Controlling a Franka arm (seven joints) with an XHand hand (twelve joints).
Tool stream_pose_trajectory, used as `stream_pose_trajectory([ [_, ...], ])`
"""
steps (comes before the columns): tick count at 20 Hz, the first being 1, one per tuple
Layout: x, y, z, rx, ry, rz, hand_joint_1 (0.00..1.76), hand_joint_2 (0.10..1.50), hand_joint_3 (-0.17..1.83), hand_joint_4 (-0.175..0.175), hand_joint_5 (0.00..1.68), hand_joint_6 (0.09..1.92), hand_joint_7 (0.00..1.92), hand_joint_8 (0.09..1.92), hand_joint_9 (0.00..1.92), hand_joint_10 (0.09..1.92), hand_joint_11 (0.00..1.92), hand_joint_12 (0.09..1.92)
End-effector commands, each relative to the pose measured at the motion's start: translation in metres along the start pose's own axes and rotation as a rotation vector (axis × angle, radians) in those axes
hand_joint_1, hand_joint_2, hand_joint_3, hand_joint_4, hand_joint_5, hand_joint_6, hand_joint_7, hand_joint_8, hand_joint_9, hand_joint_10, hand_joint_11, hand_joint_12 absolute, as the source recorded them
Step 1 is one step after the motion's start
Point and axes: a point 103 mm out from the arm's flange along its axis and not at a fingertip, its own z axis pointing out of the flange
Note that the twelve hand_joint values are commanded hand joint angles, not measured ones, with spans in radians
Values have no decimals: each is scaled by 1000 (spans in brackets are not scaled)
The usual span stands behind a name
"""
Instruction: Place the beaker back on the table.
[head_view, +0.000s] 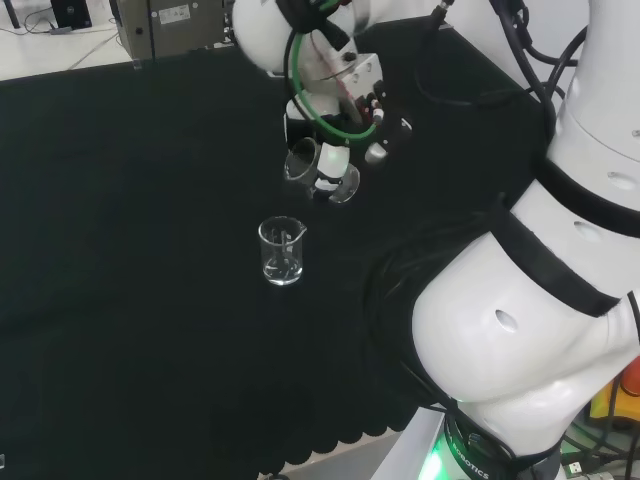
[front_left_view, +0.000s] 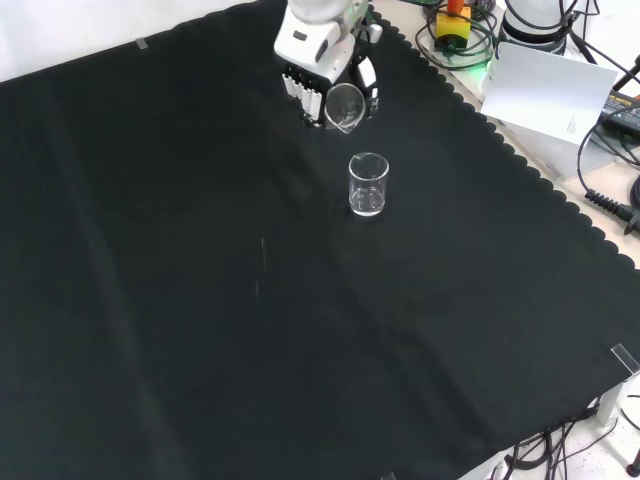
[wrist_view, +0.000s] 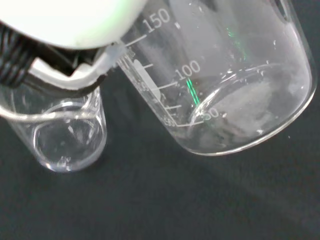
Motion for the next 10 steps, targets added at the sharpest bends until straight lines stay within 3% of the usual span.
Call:
stream_pose_trajectory([
  [1, -30, -1, 13, -90, 120, 28, 1330, 437, 984, -149, 1299, 700, 1484, 569, 1772, 89, 1432, 668],
  [10, -67, 28, 43, -236, 304, 38, 1332, 431, 988, -130, 1298, 692, 1511, 531, 1753, 89, 1426, 649],
])
